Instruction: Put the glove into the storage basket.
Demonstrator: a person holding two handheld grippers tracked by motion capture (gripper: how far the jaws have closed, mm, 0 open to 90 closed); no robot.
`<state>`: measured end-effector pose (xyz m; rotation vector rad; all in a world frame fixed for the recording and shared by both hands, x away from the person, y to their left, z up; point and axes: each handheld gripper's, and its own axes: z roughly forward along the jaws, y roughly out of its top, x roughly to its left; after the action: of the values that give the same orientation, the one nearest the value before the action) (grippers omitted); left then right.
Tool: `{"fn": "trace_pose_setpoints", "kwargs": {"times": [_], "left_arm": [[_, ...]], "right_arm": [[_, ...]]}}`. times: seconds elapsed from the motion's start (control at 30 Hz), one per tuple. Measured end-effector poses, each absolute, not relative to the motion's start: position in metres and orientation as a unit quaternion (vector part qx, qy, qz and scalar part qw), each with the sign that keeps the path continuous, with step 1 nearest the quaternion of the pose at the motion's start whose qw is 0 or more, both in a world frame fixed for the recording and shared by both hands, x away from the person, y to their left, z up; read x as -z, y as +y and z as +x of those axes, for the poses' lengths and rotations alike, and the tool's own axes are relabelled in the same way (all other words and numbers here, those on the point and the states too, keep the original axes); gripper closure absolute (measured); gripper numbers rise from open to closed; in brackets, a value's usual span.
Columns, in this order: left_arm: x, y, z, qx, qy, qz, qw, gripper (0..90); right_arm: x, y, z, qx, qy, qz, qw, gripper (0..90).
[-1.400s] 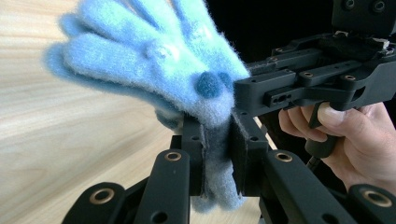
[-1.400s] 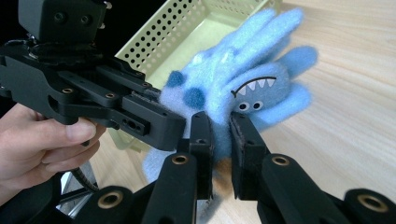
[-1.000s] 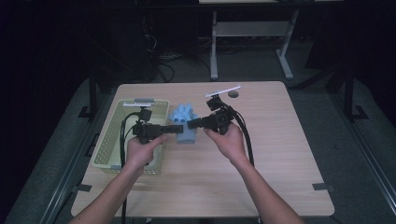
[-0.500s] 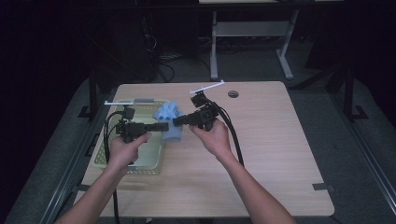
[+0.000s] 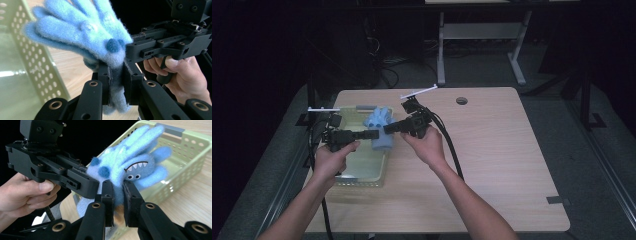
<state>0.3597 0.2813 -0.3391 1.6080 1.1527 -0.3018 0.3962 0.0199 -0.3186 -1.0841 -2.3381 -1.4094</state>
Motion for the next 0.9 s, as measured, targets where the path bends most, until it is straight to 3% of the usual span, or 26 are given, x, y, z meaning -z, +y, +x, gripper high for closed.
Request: {"fn": "trace_pose_setpoints", "kwargs": {"times": [0.9], "left_arm": [[0.357, 0.329, 0.368, 0.118, 0.515, 0.686, 0.5, 81.7]], "right_arm": [[0.345, 0.076, 0.41, 0.47, -0.79, -0.37, 0.133, 80.9]]}}
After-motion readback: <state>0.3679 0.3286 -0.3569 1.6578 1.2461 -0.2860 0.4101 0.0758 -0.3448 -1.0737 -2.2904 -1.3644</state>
